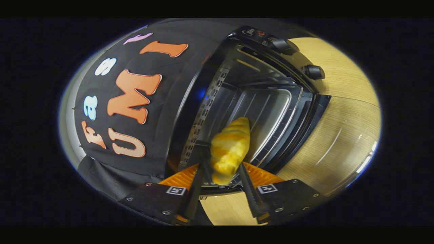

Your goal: Open the toaster oven, put the food inside, and close the toaster oven door.

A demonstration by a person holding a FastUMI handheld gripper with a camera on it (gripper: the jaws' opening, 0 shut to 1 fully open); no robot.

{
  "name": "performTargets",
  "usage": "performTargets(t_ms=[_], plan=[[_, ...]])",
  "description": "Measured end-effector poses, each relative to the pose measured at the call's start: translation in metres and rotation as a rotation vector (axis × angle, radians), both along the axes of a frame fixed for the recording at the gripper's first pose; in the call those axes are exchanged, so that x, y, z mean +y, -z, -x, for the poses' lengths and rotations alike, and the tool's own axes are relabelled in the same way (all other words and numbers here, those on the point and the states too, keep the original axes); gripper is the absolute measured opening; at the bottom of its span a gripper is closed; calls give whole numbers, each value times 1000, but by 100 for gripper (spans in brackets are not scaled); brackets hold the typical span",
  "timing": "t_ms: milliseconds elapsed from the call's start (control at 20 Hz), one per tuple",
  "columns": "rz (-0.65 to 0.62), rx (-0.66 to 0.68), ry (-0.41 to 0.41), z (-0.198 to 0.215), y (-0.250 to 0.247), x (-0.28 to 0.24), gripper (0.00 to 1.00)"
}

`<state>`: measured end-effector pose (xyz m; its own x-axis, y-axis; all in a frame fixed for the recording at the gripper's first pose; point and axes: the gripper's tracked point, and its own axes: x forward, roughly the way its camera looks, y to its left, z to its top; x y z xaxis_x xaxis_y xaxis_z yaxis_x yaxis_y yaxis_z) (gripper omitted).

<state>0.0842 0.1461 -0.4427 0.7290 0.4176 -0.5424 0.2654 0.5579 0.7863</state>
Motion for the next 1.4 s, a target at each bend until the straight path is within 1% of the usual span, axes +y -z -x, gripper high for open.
performTargets(t_ms=[150, 200, 250, 350, 550, 750, 950, 1150, 1400], plan=[[33, 9, -10, 9, 0, -3, 82], [47, 4, -17, 12, -2, -5, 86], [57, -5, -26, 16, -5, -5, 94], [78, -11, -44, 26, -10, -9, 97], [129, -31, -83, 49, -22, -16, 98], [214, -43, -148, 80, -28, -28, 98], [372, -35, -236, 111, -20, -51, 98], [498, -27, -282, 131, -14, -74, 98], [747, -17, -392, 163, 0, -108, 99]])
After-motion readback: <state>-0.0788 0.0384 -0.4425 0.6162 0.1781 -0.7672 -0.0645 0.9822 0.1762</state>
